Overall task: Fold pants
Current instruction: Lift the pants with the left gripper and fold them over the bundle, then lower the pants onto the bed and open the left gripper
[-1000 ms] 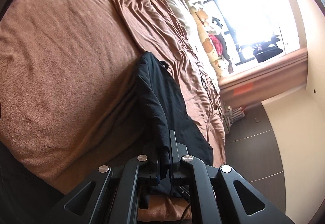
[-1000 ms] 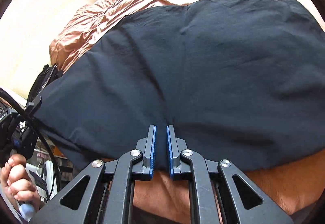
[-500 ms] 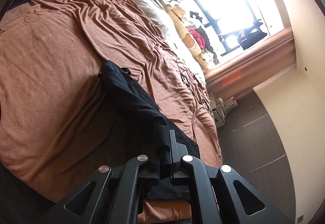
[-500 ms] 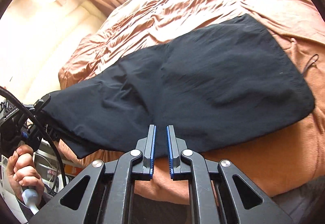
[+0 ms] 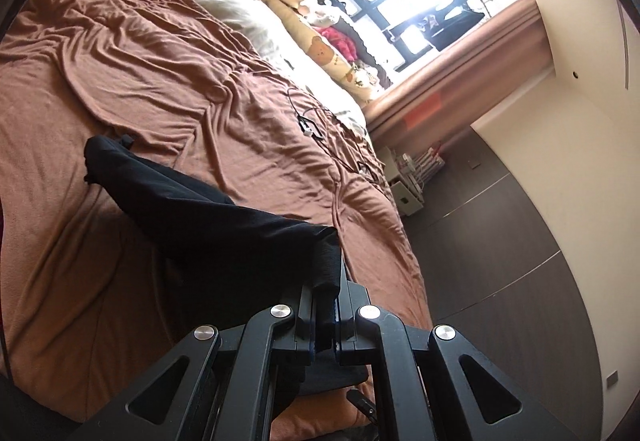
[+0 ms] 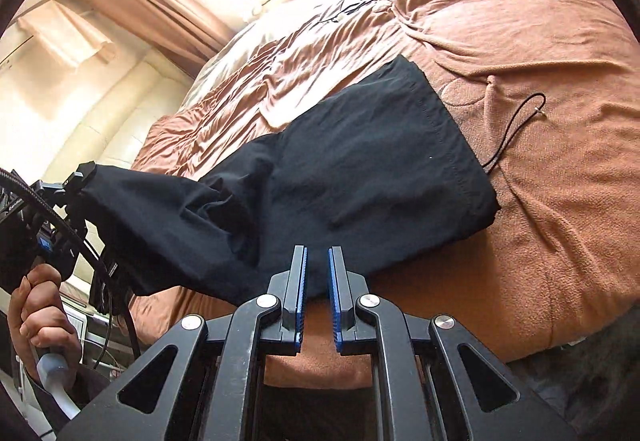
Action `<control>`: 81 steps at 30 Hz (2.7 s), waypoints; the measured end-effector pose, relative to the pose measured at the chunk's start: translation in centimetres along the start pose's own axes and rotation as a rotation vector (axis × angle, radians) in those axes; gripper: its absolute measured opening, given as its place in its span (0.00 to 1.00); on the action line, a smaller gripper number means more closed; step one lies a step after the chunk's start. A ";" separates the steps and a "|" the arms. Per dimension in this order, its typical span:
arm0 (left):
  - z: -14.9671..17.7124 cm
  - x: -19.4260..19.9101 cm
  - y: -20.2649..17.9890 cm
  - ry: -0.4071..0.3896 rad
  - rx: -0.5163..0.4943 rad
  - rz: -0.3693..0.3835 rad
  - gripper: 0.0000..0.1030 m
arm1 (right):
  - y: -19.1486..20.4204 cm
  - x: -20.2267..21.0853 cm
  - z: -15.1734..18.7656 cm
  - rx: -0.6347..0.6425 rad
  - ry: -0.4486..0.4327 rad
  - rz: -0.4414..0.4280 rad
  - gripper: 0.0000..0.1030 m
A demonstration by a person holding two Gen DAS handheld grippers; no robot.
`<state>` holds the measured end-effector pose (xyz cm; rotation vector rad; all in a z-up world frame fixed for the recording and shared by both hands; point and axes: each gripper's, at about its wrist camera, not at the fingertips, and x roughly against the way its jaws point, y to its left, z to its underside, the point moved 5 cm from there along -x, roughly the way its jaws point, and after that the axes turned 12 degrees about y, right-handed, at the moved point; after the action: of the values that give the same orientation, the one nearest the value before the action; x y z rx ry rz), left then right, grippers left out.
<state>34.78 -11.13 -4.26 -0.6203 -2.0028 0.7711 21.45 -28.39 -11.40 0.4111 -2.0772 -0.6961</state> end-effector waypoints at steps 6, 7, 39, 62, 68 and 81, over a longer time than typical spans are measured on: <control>0.4 -4.1 -3.2 0.066 -0.056 0.006 0.05 | -1.8 1.4 0.3 -0.039 -0.027 -0.004 0.07; 0.6 -4.9 -3.7 0.079 -0.066 0.005 0.05 | -2.1 1.6 0.4 -0.047 -0.032 -0.004 0.07; 13.6 -22.4 -7.6 0.556 -0.343 -0.050 0.05 | -7.8 5.9 2.5 -0.191 -0.054 0.070 0.07; 13.4 -17.6 -6.1 0.505 -0.326 -0.032 0.50 | -7.3 7.1 2.3 -0.174 -0.063 0.006 0.09; 11.5 -15.9 -2.9 0.469 -0.283 -0.089 0.51 | -7.4 4.8 1.9 -0.179 -0.023 -0.009 0.36; 7.9 -13.5 5.2 0.395 -0.155 -0.198 0.51 | -7.1 3.5 0.4 -0.116 -0.018 0.027 0.03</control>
<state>35.24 -18.91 -18.74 -0.5989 -1.7337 0.3439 19.41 -35.74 -13.66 0.3123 -2.0440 -0.8025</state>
